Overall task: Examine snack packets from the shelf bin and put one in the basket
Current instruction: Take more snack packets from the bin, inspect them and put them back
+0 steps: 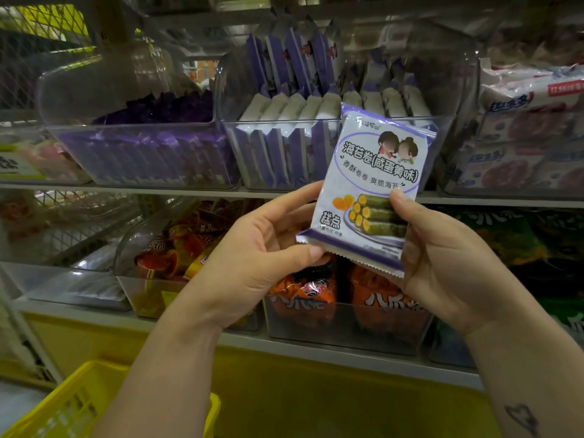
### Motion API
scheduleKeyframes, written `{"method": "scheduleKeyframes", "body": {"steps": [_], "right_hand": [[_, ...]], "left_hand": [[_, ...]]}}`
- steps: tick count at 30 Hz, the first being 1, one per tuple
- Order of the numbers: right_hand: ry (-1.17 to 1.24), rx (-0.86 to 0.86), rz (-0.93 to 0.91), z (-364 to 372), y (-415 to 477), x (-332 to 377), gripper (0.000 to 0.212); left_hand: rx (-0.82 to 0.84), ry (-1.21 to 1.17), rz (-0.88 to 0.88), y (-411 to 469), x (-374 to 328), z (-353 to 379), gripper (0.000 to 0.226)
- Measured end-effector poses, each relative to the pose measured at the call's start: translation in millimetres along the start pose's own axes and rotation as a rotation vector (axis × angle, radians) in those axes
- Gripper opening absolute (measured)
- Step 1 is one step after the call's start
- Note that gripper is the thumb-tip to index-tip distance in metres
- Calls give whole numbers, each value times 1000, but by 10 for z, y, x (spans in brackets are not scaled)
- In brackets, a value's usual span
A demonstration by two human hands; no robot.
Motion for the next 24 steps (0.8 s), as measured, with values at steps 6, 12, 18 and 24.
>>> {"method": "scheduleKeyframes", "body": {"steps": [6, 12, 18, 24], "right_hand": [[66, -11, 25, 51, -43, 4, 31], [116, 2, -11, 85, -42, 43, 39], [-127, 45, -220, 120, -33, 141, 30], [-370, 171, -227, 267, -25, 3, 43]], "left_hand": [[-5, -15, 60, -9, -91, 10, 59], [-237, 319, 196, -64, -269, -53, 51], [-284, 629, 147, -69, -297, 60, 38], [-194, 424, 32, 22, -114, 107, 70]]}}
Point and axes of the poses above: each hand's wrist, its own y-axis towards the middle knuckle, its own z-axis out of the palm, x = y × z, the point moved 9 cm from there along y, towards the middle knuckle, and after that the axes turned 6 degrees about -z, right-handed, at the moved point
